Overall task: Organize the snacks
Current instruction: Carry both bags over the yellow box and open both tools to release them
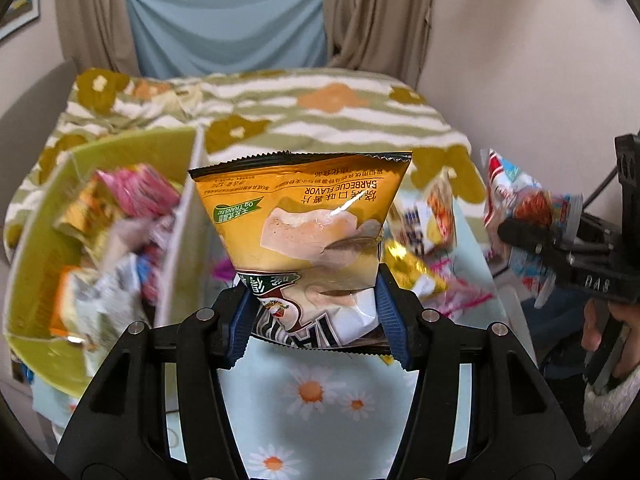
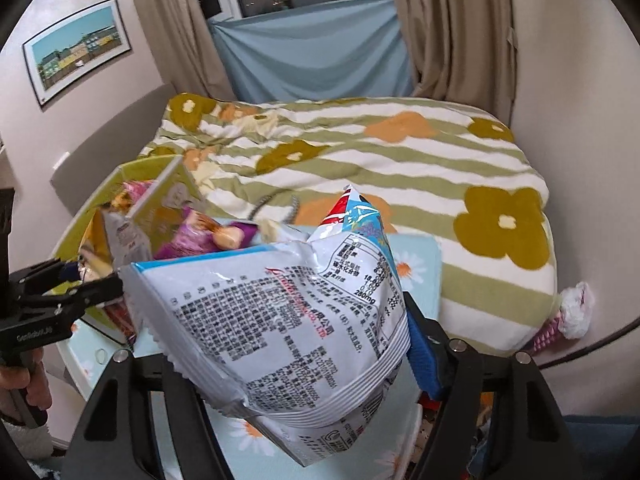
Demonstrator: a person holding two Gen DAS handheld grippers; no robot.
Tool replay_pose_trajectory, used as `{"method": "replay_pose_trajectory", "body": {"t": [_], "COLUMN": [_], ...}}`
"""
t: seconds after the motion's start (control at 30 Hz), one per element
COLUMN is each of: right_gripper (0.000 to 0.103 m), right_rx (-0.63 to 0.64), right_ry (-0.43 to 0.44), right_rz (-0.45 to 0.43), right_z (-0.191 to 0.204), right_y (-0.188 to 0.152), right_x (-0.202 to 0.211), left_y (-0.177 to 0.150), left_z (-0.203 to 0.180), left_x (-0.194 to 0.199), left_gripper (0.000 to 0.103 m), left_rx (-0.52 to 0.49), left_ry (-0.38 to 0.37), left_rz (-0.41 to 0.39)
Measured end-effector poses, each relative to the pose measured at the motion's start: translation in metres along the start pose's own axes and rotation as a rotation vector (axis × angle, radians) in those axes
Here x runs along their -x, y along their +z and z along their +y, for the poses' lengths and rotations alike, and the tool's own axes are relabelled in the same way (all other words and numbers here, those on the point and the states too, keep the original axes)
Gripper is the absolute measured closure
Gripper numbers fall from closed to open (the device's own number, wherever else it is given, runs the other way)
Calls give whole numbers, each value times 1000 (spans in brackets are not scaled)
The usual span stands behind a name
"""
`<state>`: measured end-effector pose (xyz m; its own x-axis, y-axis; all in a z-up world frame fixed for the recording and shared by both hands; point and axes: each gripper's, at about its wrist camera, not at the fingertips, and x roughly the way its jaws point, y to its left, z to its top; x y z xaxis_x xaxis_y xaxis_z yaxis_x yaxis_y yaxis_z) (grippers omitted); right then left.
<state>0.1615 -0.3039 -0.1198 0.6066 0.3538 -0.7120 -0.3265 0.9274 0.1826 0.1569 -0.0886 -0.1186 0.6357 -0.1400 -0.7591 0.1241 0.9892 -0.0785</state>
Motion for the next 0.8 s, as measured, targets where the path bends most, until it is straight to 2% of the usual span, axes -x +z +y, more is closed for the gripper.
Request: {"method": "replay_pose_trajectory", "body": {"t": [0.17, 0.4, 0.57, 0.8], "right_gripper": [35, 35, 35, 35], "right_rx": [56, 83, 73, 83], "right_ry": [68, 154, 193, 184], "right_rz": [-43, -81, -92, -75], "right_z": [46, 119, 167, 228], "right_y": [31, 66, 95, 117], "right_x": [5, -15, -37, -77], "left_y": [19, 41, 53, 56], "left_z": [33, 98, 156, 230], "left_x": [25, 42, 37, 9], "left_gripper": [49, 49, 49, 49], "left_rx": [28, 26, 28, 20], "left_ry": [11, 48, 47, 47], "left_rz": [-50, -77, -56, 19]}}
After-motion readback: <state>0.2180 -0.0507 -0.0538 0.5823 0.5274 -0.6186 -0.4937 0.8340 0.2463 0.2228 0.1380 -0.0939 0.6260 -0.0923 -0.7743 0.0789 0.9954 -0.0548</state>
